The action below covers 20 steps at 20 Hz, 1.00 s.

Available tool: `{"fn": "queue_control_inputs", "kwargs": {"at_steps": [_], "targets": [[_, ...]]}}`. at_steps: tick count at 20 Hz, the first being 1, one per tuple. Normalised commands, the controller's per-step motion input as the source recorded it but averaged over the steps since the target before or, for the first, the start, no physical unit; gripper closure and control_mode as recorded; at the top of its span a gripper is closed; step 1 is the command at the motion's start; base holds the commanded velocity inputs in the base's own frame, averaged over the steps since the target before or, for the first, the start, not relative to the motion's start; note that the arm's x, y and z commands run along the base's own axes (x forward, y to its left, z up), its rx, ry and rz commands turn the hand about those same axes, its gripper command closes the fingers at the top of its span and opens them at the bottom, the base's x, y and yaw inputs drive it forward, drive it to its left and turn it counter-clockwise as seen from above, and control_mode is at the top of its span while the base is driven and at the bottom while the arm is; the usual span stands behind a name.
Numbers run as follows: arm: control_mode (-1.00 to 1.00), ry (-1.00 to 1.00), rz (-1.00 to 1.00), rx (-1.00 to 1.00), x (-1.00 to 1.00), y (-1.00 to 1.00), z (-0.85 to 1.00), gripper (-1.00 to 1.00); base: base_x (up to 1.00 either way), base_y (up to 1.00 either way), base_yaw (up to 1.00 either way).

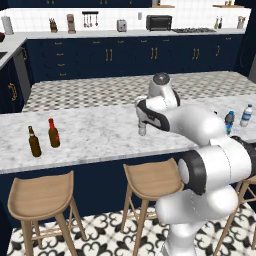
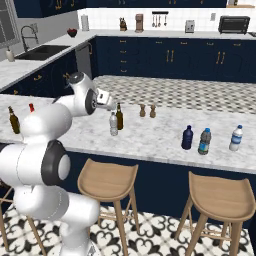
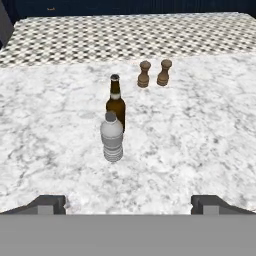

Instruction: Move the plastic bottles in the middle to the plastics group, and the glass bottles in the middle to the glass group.

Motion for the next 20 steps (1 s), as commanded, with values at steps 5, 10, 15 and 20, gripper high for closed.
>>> {"fn": "queue_control_inputs", "kwargs": {"at_steps": [5, 10, 15, 20], "targets": [[-1.0, -0.01, -0.08, 0.11, 0.14, 0.29, 0.14, -1.0, 0.0, 0.0, 0.0], [-1.0, 0.02, 0.0, 0.02, 0.31, -0.31, -0.24, -1.0, 0.0, 0.0, 0.0], [-1.0, 0.0, 0.0, 0.0, 0.72, -0.24, -0.53, -1.0, 0.0, 0.0, 0.0], [-1.0, 0.0, 0.08, 0.0, 0.05, -0.04, -0.31, -1.0, 0.0, 0.0, 0.0]]}}
